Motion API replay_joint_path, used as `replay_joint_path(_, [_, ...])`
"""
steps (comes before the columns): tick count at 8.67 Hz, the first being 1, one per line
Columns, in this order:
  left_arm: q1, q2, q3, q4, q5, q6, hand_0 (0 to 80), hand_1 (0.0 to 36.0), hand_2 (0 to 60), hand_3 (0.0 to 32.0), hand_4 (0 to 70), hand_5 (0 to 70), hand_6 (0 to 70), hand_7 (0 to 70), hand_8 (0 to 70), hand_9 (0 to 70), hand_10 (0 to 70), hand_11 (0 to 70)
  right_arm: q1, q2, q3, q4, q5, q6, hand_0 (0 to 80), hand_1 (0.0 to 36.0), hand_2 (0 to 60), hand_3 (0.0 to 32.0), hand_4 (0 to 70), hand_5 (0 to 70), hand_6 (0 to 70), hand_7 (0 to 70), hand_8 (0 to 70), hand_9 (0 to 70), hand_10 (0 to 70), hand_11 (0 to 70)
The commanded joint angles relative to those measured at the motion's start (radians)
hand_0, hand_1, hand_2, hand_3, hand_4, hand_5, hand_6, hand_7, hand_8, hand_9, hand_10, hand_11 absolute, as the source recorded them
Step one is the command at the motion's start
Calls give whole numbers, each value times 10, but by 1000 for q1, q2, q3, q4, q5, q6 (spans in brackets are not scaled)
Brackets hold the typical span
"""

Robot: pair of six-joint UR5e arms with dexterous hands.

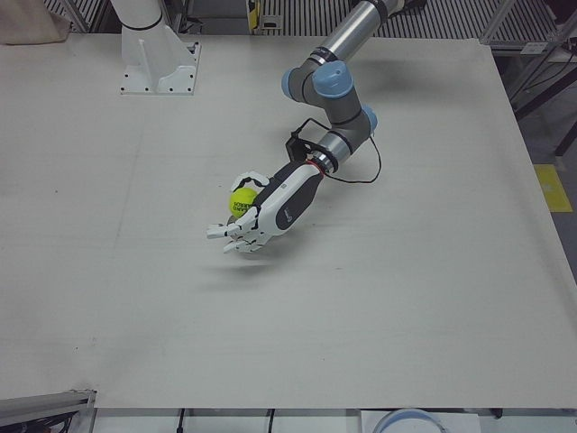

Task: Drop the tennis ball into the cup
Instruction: 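Open the left hand fingers to release the ball into the mug, then withdraw the open left hand away from the mug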

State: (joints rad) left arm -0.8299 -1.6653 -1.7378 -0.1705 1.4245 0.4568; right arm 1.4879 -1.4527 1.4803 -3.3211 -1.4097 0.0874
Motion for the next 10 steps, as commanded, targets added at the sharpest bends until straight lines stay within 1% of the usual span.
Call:
replay_joint_path(1, [5,-1,1,-4,-1,5,597,317,480,320,0,226,490,150,275,92,137,225,-1,0,0,0,0,0,0,0,0,0,0,0,0,0,0,0,0,0])
replay_joint_path(2, [15,-2,7,-7,-2,3,584,306,463,320,0,218,454,152,265,90,136,222,0,0,0,0,0,0,0,0,0,0,0,0,0,0,0,0,0,0])
replay_joint_path(3, [17,-10,10,-3,-1,-1,548,264,404,320,0,199,410,151,251,84,131,211,-1,0,0,0,0,0,0,0,0,0,0,0,0,0,0,0,0,0])
replay_joint_path(4, [15,-10,6,-3,4,-9,528,245,370,320,0,177,330,158,232,80,126,202,-1,0,0,0,0,0,0,0,0,0,0,0,0,0,0,0,0,0])
replay_joint_path(5, [9,-8,1,20,-1,-92,533,245,378,320,0,194,406,143,246,77,127,203,0,0,0,0,0,0,0,0,0,0,0,0,0,0,0,0,0,0])
replay_joint_path(6, [-55,-7,3,76,-4,-178,555,269,380,320,0,193,371,158,243,84,130,210,0,0,0,0,0,0,0,0,0,0,0,0,0,0,0,0,0,0])
replay_joint_path(7, [-169,-14,3,110,4,-196,586,296,415,320,0,217,454,156,266,93,136,221,-1,0,0,0,0,0,0,0,0,0,0,0,0,0,0,0,0,0])
replay_joint_path(8, [-266,-17,13,133,10,-193,623,334,414,320,0,203,345,198,249,114,147,240,0,0,0,0,0,0,0,0,0,0,0,0,0,0,0,0,0,0])
replay_joint_path(9, [-334,-21,61,135,25,-193,686,357,446,320,0,218,394,225,260,130,158,259,0,0,0,0,0,0,0,0,0,0,0,0,0,0,0,0,0,0])
replay_joint_path(10, [-391,-28,108,134,37,-193,732,360,485,320,0,215,363,248,252,136,170,277,0,0,-2,0,0,0,0,0,0,0,0,0,0,0,0,0,0,0])
